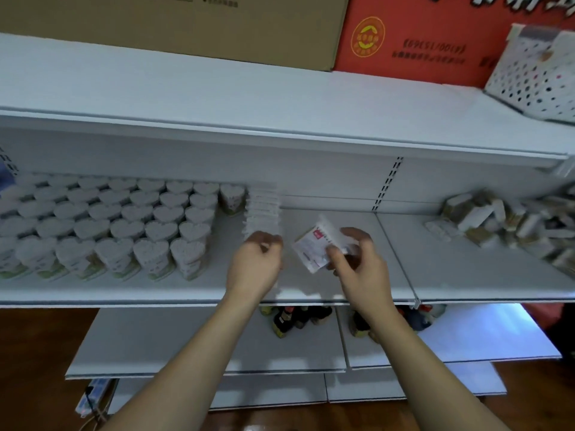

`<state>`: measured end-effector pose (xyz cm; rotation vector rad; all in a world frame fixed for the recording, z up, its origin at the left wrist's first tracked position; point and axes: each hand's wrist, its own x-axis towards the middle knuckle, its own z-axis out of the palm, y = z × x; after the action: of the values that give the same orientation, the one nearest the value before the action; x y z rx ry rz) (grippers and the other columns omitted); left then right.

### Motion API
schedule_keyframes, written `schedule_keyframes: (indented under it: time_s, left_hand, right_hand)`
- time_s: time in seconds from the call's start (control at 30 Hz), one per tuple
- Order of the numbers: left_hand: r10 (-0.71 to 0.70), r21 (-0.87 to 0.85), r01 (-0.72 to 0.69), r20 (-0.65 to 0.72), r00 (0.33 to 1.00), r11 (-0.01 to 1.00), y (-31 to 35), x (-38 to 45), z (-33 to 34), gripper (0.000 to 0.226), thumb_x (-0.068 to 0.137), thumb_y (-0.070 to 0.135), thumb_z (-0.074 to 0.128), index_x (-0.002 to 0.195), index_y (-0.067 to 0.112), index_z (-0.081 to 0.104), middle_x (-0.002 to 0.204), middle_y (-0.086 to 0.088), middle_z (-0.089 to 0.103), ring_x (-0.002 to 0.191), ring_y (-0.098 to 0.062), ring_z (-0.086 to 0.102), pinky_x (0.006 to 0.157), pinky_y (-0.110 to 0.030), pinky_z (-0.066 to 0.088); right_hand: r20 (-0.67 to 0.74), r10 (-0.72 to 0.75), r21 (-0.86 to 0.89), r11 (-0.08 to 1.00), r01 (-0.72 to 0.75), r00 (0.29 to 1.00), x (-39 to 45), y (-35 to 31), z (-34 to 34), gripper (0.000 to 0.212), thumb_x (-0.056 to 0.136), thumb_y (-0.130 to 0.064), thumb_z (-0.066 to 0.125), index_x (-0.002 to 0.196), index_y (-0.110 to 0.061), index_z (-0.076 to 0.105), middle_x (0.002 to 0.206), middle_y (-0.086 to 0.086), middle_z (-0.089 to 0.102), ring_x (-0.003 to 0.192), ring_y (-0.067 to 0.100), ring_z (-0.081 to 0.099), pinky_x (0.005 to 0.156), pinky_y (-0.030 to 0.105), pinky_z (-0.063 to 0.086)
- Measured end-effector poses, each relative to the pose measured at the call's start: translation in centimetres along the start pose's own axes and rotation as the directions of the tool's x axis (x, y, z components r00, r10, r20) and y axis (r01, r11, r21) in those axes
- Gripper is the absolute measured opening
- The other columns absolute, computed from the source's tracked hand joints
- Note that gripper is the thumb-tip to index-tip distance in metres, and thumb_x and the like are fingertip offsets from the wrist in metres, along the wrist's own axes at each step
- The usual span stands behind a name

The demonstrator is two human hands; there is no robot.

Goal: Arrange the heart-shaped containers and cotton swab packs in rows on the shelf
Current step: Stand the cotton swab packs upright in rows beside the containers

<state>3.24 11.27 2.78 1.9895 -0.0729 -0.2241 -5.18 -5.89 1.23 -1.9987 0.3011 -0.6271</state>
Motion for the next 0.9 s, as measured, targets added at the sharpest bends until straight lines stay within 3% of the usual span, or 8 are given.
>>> schedule_keyframes:
  time_s: [0.07,0.13,0.2,0.23,0.33,0.47,0.7,0.9]
  left_hand:
    - [0.251,0.278,-0.223,-0.071,0.965,0.934,-0.5,0.9,0.2,0.026,0.091,0.036,0.057,0.112,0.021,0.063,0.094,0.003,0.07,0.09,-0.022,0.063,0.078,-0.03,0.049]
    - [0.435,0.461,-0.423,0.087,0.896,0.78,-1.1,2.1,0.4,0.054,0.082,0.044,0.056,0.131,0.021,0.058,0.125,-0.004,0.061,0.12,-0.026,0.052,0.098,-0.033,0.043]
    - [0.398,0.63,-0.496,0.305,0.865,0.597,-1.2,3.0,0.4,0.084,0.076,0.058,0.053,0.151,0.025,0.035,0.158,-0.004,0.03,0.148,-0.026,0.021,0.12,-0.04,0.021]
    - [0.329,0.7,-0.503,0.381,0.864,0.507,-1.4,3.5,0.3,0.094,0.077,0.062,0.055,0.157,0.027,0.02,0.165,-0.001,0.012,0.153,-0.024,0.004,0.123,-0.044,0.01]
    - [0.153,0.806,-0.49,0.467,0.871,0.332,-2.2,4.8,0.0,0.108,0.082,0.063,0.059,0.158,0.029,-0.01,0.165,0.001,-0.019,0.151,-0.023,-0.02,0.123,-0.05,-0.004]
    - [0.08,0.828,-0.468,0.467,0.88,0.309,-2.8,5.5,-0.3,0.11,0.086,0.054,0.059,0.153,0.032,-0.025,0.162,0.003,-0.029,0.149,-0.022,-0.028,0.122,-0.048,-0.009]
    - [0.097,0.823,-0.481,0.475,0.874,0.303,-2.9,5.9,-0.6,0.102,0.093,0.049,0.056,0.154,0.031,-0.023,0.164,0.003,-0.026,0.15,-0.022,-0.024,0.123,-0.048,-0.006]
    - [0.087,0.811,-0.496,0.495,0.864,0.31,-3.1,6.6,-0.6,0.102,0.093,0.051,0.057,0.155,0.031,-0.021,0.164,0.004,-0.023,0.15,-0.021,-0.024,0.123,-0.047,-0.005]
  right_hand:
    - [0.007,0.014,-0.015,1.0,-0.013,1.0,1.8,1.5,-0.5,0.024,0.095,-0.023,0.065,0.109,-0.041,0.058,0.09,-0.01,0.072,0.075,0.008,0.072,0.073,0.039,0.06]
    - [-0.008,0.013,-0.046,0.999,-0.013,1.0,3.9,3.4,-0.6,0.021,0.095,-0.024,0.065,0.114,-0.034,0.066,0.096,-0.008,0.072,0.082,0.012,0.071,0.078,0.035,0.059]
    - [0.004,0.006,-0.126,0.992,-0.006,1.0,6.0,5.1,-0.3,0.025,0.096,-0.024,0.063,0.12,-0.025,0.068,0.105,-0.007,0.068,0.089,0.011,0.067,0.081,0.013,0.05]
    - [0.024,-0.016,-0.207,0.978,0.02,1.0,7.2,5.6,0.1,0.027,0.097,-0.024,0.062,0.123,-0.021,0.068,0.108,-0.005,0.067,0.089,0.009,0.063,0.078,0.005,0.041]
    - [0.092,-0.108,-0.301,0.945,0.131,0.99,10.5,6.3,1.7,0.031,0.097,-0.018,0.061,0.127,-0.017,0.066,0.115,0.007,0.068,0.091,0.019,0.065,0.081,0.018,0.042]
    - [0.193,-0.122,-0.382,0.905,0.19,0.973,14.1,6.8,4.6,0.033,0.096,-0.02,0.056,0.129,-0.021,0.059,0.114,0.011,0.067,0.097,0.03,0.065,0.085,0.038,0.053]
    - [0.219,-0.113,-0.464,0.862,0.206,0.969,18.4,8.7,8.4,0.032,0.096,-0.016,0.054,0.127,-0.015,0.061,0.123,0.016,0.06,0.105,0.037,0.06,0.09,0.041,0.051]
    - [0.179,-0.172,-0.497,0.834,0.24,0.969,19.6,9.6,10.0,0.029,0.094,-0.014,0.056,0.122,-0.011,0.065,0.127,0.019,0.054,0.095,0.043,0.062,0.084,0.047,0.054]
